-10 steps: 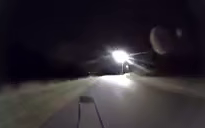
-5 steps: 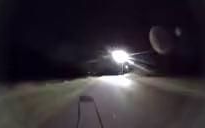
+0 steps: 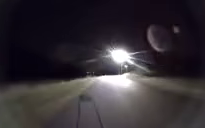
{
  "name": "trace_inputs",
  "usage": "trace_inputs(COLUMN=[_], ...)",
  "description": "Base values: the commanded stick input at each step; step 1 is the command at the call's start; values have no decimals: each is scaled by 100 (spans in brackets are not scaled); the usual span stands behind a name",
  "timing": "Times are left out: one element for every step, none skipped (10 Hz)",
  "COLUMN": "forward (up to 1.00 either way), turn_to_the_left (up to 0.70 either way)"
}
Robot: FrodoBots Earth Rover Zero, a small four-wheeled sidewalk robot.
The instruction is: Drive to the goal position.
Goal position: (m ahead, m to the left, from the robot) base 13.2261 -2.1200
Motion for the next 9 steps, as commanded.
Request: trace_inputs(forward=[100, 100, 100, 100, 100, 100, 100, 100, 100], turn_to_the_left=[0, 0, 0, 0, 0, 0, 0, 0, 0])
